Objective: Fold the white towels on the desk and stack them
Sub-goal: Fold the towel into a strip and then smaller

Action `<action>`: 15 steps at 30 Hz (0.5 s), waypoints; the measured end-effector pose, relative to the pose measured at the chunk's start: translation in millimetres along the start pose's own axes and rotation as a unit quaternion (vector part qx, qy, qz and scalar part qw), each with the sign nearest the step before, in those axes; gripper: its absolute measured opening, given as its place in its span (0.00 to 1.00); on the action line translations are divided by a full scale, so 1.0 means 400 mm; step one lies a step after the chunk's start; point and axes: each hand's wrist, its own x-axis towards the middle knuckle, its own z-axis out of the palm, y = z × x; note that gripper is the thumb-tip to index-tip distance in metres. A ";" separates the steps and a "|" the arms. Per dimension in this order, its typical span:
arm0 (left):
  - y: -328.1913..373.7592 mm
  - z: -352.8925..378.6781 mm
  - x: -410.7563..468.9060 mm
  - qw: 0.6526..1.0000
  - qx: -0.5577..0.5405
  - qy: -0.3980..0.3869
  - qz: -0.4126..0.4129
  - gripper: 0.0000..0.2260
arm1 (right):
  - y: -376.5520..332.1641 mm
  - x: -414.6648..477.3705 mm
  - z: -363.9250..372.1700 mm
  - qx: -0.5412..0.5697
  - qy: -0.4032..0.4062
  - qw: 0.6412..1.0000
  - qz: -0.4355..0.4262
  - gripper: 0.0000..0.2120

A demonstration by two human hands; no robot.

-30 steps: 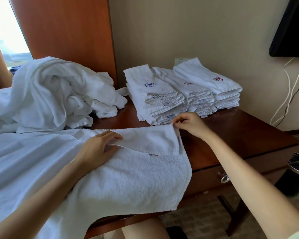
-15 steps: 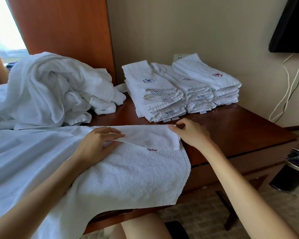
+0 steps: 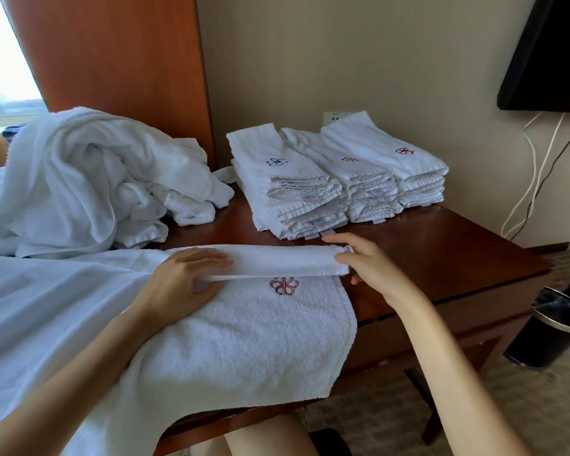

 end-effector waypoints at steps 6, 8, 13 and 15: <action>0.005 -0.002 -0.005 0.999 0.002 0.023 0.036 0.14 | 0.033 -0.025 0.005 -0.121 -0.071 0.990 0.028 0.20; 0.005 -0.004 -0.009 0.998 -0.002 0.030 0.047 0.13 | 0.027 -0.026 0.007 -0.166 -0.070 0.983 0.025 0.21; 0.003 -0.005 -0.013 0.998 -0.034 0.005 0.058 0.11 | -0.001 -0.033 0.025 -0.368 0.013 0.930 -0.001 0.21; 0.002 -0.005 -0.013 0.997 -0.041 -0.009 0.062 0.11 | -0.020 -0.035 0.057 -0.407 0.140 0.895 -0.118 0.20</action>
